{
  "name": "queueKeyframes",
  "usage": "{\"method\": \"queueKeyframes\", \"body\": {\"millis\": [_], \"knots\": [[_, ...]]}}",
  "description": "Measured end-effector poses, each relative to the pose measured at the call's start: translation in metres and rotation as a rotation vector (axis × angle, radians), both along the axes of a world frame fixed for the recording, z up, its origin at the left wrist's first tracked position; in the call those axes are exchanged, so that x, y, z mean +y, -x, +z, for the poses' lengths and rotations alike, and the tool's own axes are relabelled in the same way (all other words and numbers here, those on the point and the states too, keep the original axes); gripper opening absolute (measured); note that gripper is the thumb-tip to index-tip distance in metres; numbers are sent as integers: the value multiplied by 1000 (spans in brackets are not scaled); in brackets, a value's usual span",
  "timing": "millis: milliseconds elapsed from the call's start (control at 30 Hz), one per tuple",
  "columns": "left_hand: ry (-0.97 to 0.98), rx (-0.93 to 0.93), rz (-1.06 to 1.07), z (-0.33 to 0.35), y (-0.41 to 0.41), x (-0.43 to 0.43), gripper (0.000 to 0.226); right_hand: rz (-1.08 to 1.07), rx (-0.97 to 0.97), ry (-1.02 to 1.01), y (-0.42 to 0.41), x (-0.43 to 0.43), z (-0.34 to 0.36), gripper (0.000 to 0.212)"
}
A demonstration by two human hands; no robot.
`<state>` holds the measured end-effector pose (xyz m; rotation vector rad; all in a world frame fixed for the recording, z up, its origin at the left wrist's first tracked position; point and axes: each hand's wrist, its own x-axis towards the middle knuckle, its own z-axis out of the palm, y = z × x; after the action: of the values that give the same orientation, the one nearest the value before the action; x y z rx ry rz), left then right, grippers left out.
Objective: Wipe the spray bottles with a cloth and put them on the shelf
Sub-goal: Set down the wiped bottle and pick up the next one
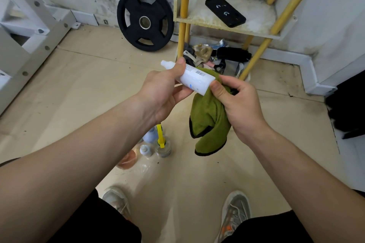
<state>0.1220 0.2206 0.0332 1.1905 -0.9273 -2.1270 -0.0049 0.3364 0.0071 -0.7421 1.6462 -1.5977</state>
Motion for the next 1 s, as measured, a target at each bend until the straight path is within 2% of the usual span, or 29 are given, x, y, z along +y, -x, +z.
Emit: {"method": "queueKeyframes", "body": {"millis": [133,233,367,500,567,633,700,800,900,1000], "knots": [[126,-50,4,4,-2,-5,38,23,-30,-13,-3,-2,0,16],[260,-132,39,9,-4,-8,42,26,36,-26,-4,-3,2,16],[369,-224,56,9,-5,-1,46,57,254,-90,-10,-2,7,35],[331,-214,26,4,-3,10,45,109,545,-162,-15,-1,10,53],[306,-194,-12,2,-3,11,46,125,602,-189,-13,0,9,54],[290,-174,-75,1,-3,10,43,109,561,-214,-9,1,6,54],[296,-162,-141,-1,-3,7,31,73,435,-215,-4,1,2,52],[352,-112,-210,-5,-4,3,26,29,264,-180,0,1,2,37],[431,-87,-277,-7,-6,0,24,41,193,-136,0,1,2,24],[506,-121,-339,-6,-7,1,21,32,147,-104,-1,0,3,30]]}}
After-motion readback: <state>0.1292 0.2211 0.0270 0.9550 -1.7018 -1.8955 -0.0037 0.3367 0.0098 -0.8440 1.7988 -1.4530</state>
